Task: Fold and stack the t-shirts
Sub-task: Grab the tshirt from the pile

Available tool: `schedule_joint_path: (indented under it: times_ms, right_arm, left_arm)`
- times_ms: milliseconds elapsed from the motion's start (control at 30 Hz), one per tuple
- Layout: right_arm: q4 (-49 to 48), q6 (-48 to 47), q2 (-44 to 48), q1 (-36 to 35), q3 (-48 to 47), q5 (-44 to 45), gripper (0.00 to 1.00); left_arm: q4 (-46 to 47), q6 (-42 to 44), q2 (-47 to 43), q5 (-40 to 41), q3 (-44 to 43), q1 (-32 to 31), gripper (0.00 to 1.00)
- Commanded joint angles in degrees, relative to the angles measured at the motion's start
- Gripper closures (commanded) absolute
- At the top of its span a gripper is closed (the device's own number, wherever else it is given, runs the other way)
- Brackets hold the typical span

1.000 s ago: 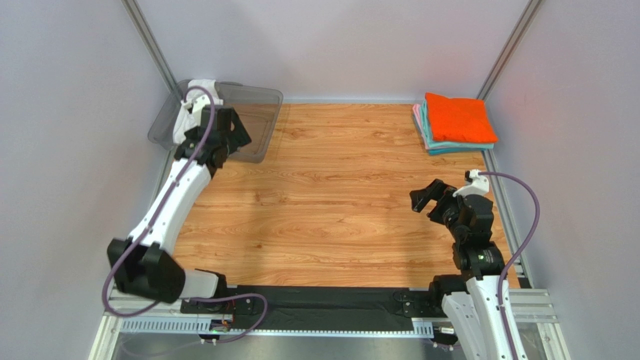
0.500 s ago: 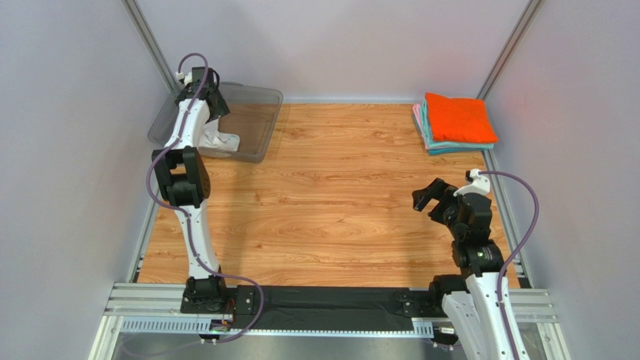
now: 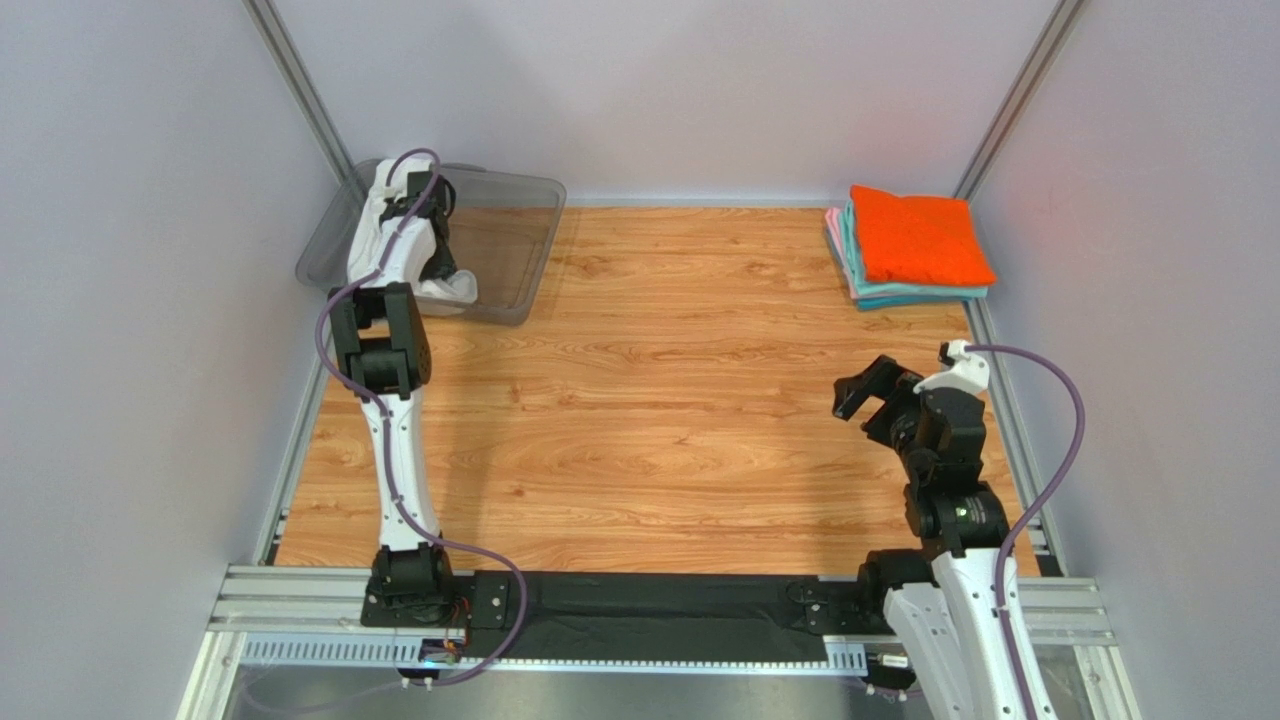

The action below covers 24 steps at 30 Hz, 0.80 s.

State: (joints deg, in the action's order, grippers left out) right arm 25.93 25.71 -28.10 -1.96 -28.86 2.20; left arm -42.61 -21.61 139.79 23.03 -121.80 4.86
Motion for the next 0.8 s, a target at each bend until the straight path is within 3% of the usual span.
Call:
schedule_joint_path:
  times_ms: [0, 67, 267, 433, 600, 767]
  right_arm:
    - [-0.97, 0.65, 1.29, 0.11, 0.65, 2.37, 0.0]
    - [-1.06, 0.57, 1.2, 0.11, 0.65, 2.29, 0.0]
    - [-1.24, 0.48, 0.41, 0.11, 0.65, 2.02, 0.0]
    - [-1.41, 0.48, 0.24, 0.02, 0.56, 1.58, 0.0]
    - [-1.41, 0.3, 0.67, 0.11, 0.65, 0.88, 0.0]
    - [-1.5, 0.39, 1.64, 0.11, 1.0, 0.79, 0.0]
  left_arm:
    - [-0.63, 0.86, -1.7, -2.81, -2.92, 0.15, 0.85]
    - [-0.55, 0.78, -3.11, -3.95, -3.18, 0.06, 1.0]
    - [-0.63, 0.43, -12.68, -8.42, -2.83, 0.06, 1.0]
    - [-0.54, -1.59, -26.47, -13.87, 1.29, 0.15, 1.0]
    - [-0.28, -3.26, -40.71, -27.4, 4.46, -0.2, 1.0]
    - [-0.19, -0.38, -51.53, -32.87, 6.04, -6.51, 1.0]
